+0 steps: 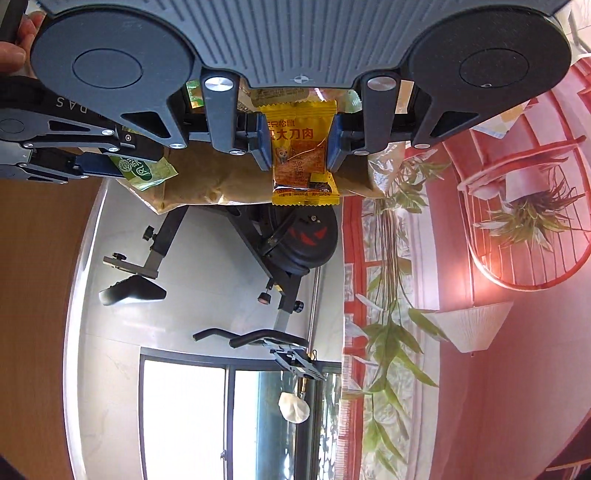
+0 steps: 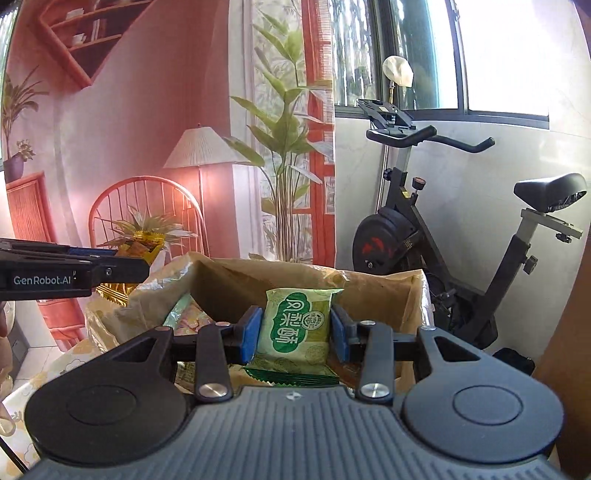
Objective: Organize snacks
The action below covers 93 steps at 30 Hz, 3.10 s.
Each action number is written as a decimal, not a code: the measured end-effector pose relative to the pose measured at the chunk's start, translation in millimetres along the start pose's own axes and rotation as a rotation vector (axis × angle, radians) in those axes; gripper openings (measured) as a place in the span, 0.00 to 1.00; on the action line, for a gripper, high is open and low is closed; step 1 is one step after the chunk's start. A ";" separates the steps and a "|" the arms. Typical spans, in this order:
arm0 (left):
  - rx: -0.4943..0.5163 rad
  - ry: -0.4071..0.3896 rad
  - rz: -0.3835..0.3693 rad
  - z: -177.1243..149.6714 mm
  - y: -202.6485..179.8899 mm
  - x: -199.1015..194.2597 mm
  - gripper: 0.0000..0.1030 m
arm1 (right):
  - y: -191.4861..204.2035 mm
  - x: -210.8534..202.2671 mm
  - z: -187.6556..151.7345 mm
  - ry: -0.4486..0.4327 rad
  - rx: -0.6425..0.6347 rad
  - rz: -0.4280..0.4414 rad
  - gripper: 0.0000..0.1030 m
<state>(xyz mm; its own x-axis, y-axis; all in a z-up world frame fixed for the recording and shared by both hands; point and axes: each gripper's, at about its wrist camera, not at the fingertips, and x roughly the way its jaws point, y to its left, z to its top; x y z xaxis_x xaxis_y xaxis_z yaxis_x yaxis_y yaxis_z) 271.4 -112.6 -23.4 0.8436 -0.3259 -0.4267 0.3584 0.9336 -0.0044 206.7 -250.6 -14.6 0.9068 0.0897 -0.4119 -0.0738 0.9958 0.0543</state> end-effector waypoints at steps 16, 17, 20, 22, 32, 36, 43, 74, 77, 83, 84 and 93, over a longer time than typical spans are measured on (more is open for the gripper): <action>0.028 0.125 0.015 -15.2 0.5 40.4 0.32 | -13.5 18.0 -8.2 0.102 0.021 -0.073 0.41; 0.027 0.128 0.014 -14.8 1.8 40.8 0.32 | -13.1 17.7 -7.9 0.104 0.019 -0.074 0.41; 0.033 0.135 0.018 -16.3 3.3 38.8 0.32 | -12.3 16.7 -6.5 0.105 0.017 -0.078 0.41; 0.034 0.138 0.026 -16.0 3.4 38.3 0.33 | -10.6 16.3 -5.1 0.105 0.015 -0.081 0.41; 0.062 0.081 0.033 -4.2 0.9 18.0 0.66 | -8.3 5.8 6.9 0.077 0.017 -0.096 0.61; 0.096 0.028 0.080 4.6 -2.6 -1.0 0.82 | -6.7 -10.0 14.9 0.046 0.025 -0.093 0.83; 0.072 -0.025 0.097 16.7 -0.3 -46.8 0.89 | 2.1 -51.2 26.0 -0.010 0.051 -0.101 0.95; -0.046 -0.019 0.285 -8.4 8.0 -149.3 0.91 | 34.6 -137.0 -2.2 -0.036 0.114 -0.140 1.00; -0.044 -0.015 0.286 -8.9 7.0 -148.2 0.91 | 34.5 -138.8 -2.0 -0.040 0.111 -0.144 1.00; -0.046 -0.014 0.290 -9.4 7.9 -148.7 0.91 | 36.3 -140.0 -1.7 -0.046 0.107 -0.148 1.00; -0.047 -0.014 0.291 -9.3 8.0 -149.1 0.91 | 36.7 -140.3 -1.6 -0.047 0.106 -0.149 1.00; -0.048 -0.014 0.292 -9.5 6.6 -150.5 0.91 | 35.6 -141.7 -0.5 -0.053 0.108 -0.151 1.00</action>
<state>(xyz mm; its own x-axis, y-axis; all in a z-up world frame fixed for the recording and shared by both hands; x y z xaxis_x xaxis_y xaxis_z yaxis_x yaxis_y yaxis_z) 143.0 -56.1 32.2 0.9139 -0.0437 -0.4035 0.0801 0.9941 0.0737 75.3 -227.9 45.2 0.9250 -0.0647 -0.3743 0.1071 0.9898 0.0935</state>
